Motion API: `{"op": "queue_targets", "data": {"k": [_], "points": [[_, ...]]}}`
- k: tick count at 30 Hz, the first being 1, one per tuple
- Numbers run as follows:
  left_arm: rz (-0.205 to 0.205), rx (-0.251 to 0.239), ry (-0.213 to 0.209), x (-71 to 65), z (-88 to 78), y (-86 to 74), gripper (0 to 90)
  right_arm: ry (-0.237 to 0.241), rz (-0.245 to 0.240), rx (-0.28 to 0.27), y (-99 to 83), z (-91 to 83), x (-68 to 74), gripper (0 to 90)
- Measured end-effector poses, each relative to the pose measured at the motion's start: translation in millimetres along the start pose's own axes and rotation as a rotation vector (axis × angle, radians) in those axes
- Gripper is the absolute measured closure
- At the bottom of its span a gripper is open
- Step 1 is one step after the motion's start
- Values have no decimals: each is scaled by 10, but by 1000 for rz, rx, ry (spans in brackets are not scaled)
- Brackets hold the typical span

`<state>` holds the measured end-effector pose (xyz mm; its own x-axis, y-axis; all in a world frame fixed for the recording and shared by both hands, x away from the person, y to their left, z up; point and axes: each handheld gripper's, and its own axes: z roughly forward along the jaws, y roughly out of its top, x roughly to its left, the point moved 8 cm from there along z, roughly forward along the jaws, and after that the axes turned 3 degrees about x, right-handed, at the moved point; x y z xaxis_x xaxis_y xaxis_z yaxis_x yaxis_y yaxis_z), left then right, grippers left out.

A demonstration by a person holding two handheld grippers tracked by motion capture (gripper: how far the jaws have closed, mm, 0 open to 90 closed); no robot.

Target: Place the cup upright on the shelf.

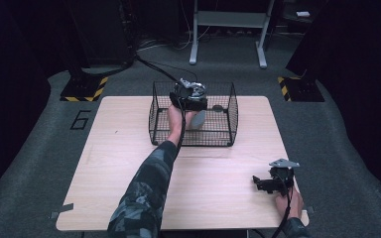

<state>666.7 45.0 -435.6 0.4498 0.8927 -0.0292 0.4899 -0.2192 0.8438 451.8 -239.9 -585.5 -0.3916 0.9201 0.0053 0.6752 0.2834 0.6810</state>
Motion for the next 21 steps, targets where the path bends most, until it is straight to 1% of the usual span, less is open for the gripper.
{"op": "queue_targets", "data": {"k": [1,5,6,8,10,14,16,17,19,20,21], "points": [[-9,-15,4,-26,30,-6,38,-3,3,-1,2,3,-1,0],[-5,-13,11,-47,58,-17,38,-3,-1,-2,2,4,-3,0],[1,-8,8,-54,70,-24,38,5,-1,1,-1,-2,2,0],[8,-3,20,-57,86,-39,38,7,7,0,1,-2,9,0],[12,15,18,-53,112,-72,38,-4,6,-2,3,4,0,0],[18,16,15,-59,141,-93,38,-4,6,-2,3,4,0,0],[12,21,15,-71,159,-113,38,-4,5,-2,2,3,0,0],[19,29,17,-73,171,-132,38,-4,6,-2,3,4,0,0],[25,41,18,-86,189,-169,38,-1,-10,3,-4,0,-7,0],[29,21,23,-84,188,-165,38,-1,-10,3,-4,0,-7,0],[29,26,21,-85,185,-167,38,-1,-5,3,-4,0,-3,0]]}}
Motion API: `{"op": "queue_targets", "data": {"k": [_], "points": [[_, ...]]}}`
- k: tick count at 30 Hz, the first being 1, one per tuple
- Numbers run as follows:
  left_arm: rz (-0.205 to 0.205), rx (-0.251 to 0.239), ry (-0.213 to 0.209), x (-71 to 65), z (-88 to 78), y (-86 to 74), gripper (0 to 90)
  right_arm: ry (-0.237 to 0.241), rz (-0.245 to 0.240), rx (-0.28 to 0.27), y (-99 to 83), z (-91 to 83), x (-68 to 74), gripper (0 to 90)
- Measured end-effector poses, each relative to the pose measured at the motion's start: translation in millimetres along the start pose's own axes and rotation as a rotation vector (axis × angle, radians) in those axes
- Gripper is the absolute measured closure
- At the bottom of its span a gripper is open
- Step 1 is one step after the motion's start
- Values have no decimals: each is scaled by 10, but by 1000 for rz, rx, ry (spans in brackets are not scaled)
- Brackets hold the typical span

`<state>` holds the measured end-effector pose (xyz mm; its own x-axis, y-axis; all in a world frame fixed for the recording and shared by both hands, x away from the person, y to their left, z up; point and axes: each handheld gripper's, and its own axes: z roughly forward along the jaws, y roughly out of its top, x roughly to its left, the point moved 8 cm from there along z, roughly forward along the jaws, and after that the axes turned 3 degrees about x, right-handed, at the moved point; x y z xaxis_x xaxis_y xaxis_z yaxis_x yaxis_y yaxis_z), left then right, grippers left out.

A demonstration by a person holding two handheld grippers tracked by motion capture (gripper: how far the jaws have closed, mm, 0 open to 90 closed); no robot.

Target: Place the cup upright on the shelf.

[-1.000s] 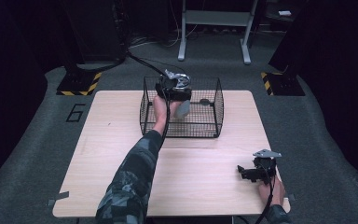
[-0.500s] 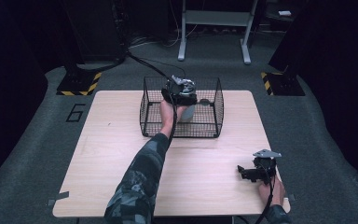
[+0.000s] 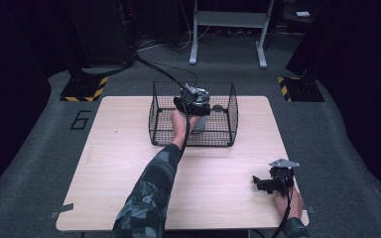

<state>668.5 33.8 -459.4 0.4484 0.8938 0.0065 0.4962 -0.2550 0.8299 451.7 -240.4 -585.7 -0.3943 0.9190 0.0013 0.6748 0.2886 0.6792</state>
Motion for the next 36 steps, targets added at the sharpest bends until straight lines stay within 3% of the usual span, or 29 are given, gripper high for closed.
{"op": "queue_targets", "data": {"k": [7,14,22,26,29,31,33,34,36], "points": [[6,-5,-19,17,-36,-61,38,1,-2,0,0,0,-1,0],[22,-8,-5,-4,-47,-61,37,1,0,-1,1,0,0,0],[18,23,-15,-6,-67,-63,37,1,1,0,-1,-1,1,0],[36,39,-28,4,-109,-64,34,1,1,-1,0,-1,0,0],[46,38,-31,14,-169,-43,3,1,1,-1,1,0,0,0],[50,47,-56,1,-227,-20,0,0,-1,0,0,0,-1,0],[80,69,-59,3,-305,-6,0,0,-4,0,0,0,-3,0],[60,60,-72,-20,-331,11,0,1,-1,1,-2,-1,-1,0],[71,67,-72,-23,-406,20,0,1,-1,1,-2,-1,0,0]]}}
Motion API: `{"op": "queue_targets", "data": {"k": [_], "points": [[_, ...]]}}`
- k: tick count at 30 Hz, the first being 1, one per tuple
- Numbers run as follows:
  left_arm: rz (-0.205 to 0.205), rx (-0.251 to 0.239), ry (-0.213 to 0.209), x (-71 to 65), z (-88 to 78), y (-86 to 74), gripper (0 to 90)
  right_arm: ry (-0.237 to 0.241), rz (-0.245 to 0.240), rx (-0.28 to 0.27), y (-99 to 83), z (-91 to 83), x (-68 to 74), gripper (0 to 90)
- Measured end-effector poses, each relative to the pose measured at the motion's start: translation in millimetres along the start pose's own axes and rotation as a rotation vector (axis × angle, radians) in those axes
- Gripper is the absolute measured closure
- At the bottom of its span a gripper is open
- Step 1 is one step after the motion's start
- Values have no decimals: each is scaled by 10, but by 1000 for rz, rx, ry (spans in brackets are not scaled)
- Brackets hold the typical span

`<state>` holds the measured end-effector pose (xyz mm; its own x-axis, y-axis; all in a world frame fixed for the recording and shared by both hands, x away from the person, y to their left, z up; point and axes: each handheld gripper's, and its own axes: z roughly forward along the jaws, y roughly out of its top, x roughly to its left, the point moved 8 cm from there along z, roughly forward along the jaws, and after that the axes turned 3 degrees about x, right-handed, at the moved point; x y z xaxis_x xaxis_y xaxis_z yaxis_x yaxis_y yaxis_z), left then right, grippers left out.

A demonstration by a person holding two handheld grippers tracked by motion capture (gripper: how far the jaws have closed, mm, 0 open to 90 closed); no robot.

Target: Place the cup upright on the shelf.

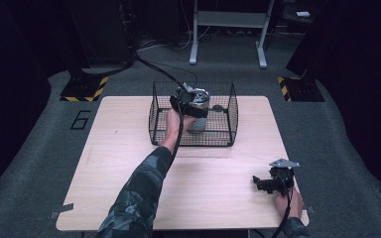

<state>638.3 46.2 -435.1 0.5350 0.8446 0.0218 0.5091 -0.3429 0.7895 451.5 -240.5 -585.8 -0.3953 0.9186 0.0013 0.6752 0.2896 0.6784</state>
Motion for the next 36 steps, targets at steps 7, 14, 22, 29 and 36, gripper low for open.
{"op": "queue_targets", "data": {"k": [7,14,22,29,36], "points": [[12,10,8,43,-288,16,0,0,-2,-1,1,1,-2,0],[11,17,-14,93,-580,-5,0,0,0,1,0,0,0,0],[54,6,-52,99,-1005,-95,0,-1,-6,-1,1,1,-5,0],[68,-18,-54,152,-1354,-275,0,-1,-10,-2,2,2,-7,0],[62,-27,-38,265,-1666,-571,0,-1,-9,-2,3,2,-6,0]]}}
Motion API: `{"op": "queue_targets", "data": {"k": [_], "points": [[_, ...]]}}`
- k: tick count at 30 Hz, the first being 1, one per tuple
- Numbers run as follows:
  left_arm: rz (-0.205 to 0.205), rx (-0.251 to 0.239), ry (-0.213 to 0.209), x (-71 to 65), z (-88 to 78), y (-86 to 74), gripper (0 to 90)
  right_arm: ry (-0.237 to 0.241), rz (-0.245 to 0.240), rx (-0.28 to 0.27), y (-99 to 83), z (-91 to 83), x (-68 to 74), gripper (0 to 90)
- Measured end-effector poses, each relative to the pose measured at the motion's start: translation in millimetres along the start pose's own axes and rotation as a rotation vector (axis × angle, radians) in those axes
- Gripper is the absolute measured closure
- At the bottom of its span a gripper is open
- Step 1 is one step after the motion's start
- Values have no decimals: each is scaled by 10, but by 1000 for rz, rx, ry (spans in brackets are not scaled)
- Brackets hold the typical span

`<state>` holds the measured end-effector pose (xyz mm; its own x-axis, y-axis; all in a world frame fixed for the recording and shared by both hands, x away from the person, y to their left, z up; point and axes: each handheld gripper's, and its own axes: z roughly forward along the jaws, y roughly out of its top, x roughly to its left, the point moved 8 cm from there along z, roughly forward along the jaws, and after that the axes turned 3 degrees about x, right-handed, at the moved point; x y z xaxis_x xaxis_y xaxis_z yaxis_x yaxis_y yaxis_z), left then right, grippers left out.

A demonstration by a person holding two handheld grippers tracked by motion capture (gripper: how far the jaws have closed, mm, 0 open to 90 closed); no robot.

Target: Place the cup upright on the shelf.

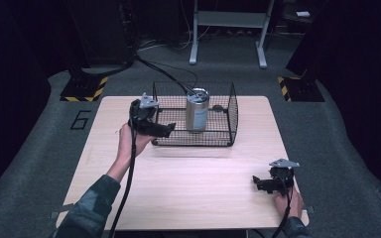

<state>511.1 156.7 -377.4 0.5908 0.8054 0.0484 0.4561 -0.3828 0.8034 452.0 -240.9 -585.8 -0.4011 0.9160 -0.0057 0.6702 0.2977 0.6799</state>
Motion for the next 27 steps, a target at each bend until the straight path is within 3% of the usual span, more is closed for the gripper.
{"op": "queue_targets", "data": {"k": [6,7,9,10,13,14,15,16,22,23,24,26,27], "points": [[-11,9,23,86,-197,-308,0,0,2,1,-1,-1,1,0],[-12,24,32,120,-260,-438,0,0,1,1,0,-1,0,0],[-12,30,36,133,-280,-489,0,0,3,1,-1,-1,2,0],[-21,44,45,173,-341,-654,0,0,0,0,0,0,0,0],[-35,62,72,242,-414,-899,0,0,2,1,0,0,1,0],[-35,62,72,242,-414,-899,0,0,2,1,0,0,1,0],[-64,67,87,294,-452,-1077,0,0,3,1,-1,-1,2,0],[-64,67,87,294,-452,-1077,1,0,3,1,-1,-1,2,0],[-152,128,108,459,-496,-1656,0,0,-1,0,0,0,-1,0],[-185,130,129,524,-495,-1817,0,0,0,0,0,0,0,0],[-185,130,129,524,-495,-1817,0,0,0,0,0,0,0,0],[-224,152,156,621,-494,-2055,1,0,1,1,0,0,1,0],[-224,152,156,621,-494,-2055,1,0,1,1,0,0,1,0]]}}
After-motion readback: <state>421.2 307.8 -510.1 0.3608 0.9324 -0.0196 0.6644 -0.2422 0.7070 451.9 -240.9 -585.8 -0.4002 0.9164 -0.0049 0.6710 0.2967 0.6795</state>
